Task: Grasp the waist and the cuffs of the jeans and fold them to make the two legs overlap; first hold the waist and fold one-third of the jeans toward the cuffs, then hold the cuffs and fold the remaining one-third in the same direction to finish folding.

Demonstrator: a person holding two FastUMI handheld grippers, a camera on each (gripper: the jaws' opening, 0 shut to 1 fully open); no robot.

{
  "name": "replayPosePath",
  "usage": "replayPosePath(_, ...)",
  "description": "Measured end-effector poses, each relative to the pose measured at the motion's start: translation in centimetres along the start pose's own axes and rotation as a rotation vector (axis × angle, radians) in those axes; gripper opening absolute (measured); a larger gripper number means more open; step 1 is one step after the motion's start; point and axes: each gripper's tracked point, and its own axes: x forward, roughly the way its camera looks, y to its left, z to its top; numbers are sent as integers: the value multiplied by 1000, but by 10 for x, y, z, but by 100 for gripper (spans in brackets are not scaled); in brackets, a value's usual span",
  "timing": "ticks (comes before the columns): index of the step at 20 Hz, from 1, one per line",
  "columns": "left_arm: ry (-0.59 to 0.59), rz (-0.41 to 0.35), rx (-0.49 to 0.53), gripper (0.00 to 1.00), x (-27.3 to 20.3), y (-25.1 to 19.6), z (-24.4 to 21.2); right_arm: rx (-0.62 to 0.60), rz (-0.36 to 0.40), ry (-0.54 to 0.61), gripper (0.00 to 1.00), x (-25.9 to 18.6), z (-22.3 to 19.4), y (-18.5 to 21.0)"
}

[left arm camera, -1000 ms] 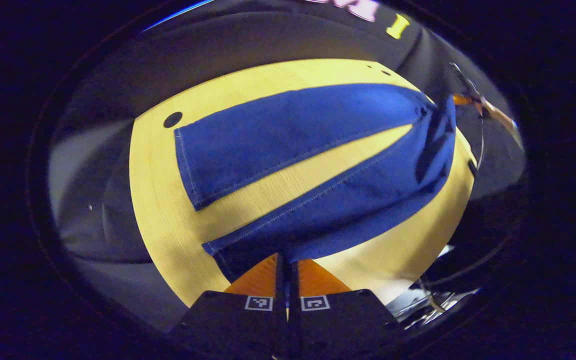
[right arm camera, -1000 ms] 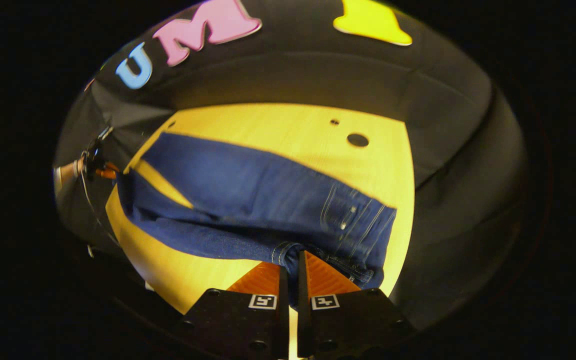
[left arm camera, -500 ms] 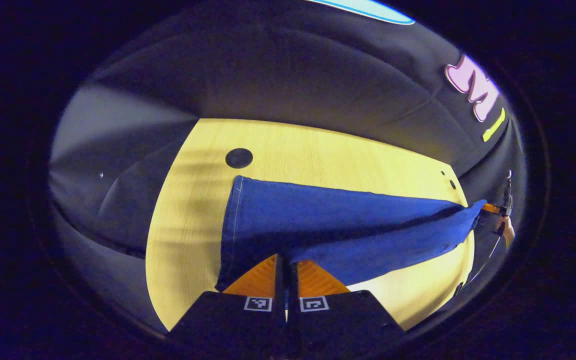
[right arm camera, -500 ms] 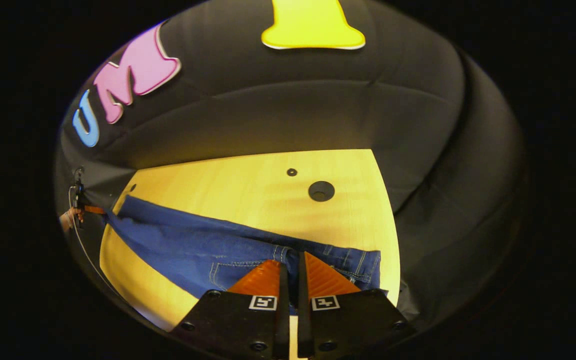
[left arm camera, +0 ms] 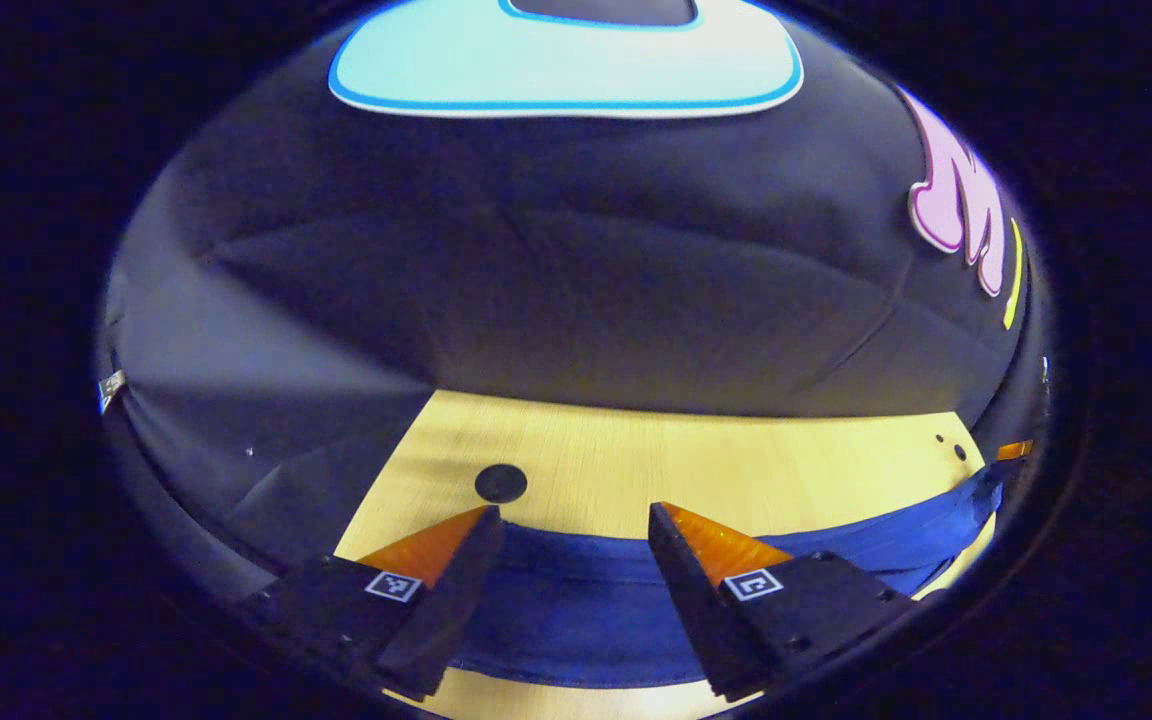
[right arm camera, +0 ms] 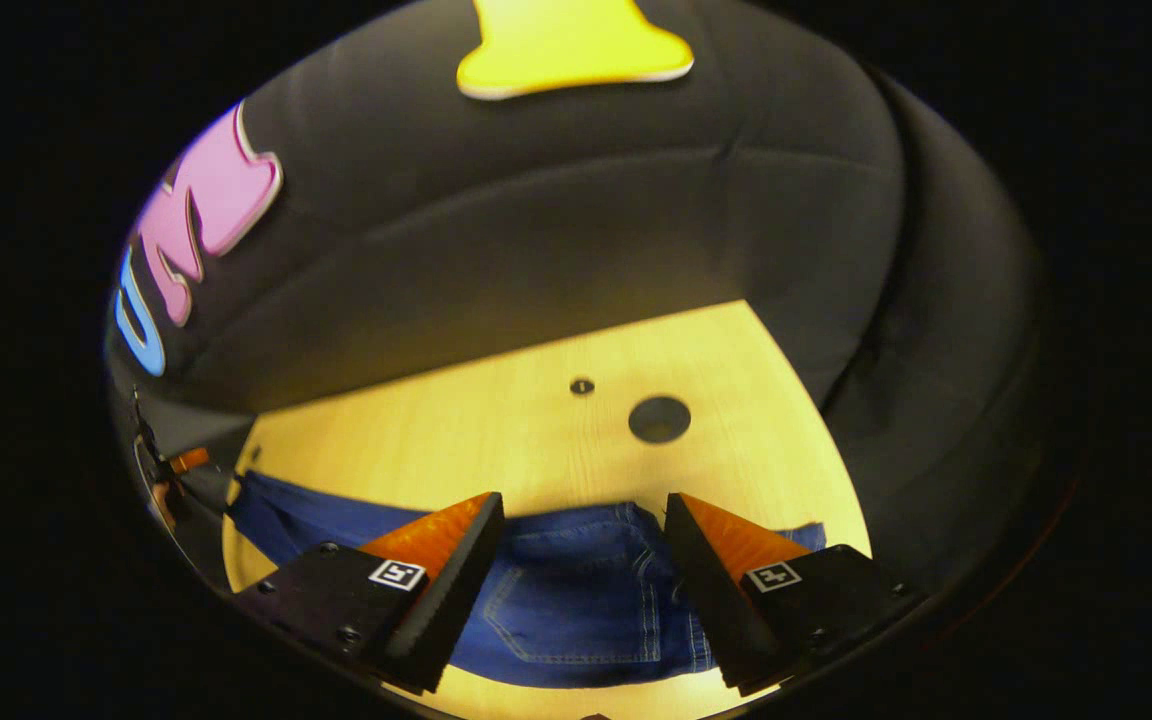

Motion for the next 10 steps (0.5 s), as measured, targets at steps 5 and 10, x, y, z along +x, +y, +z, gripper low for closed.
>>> replayPosePath(5,-105,-66,-90,96,-91,-11,-16,266,-221,48,98,-57,-40,-64)
replayPosePath(10,-111,-105,33,96,-177,-8,-83,689,-401,131,98,-54,-142,-109)
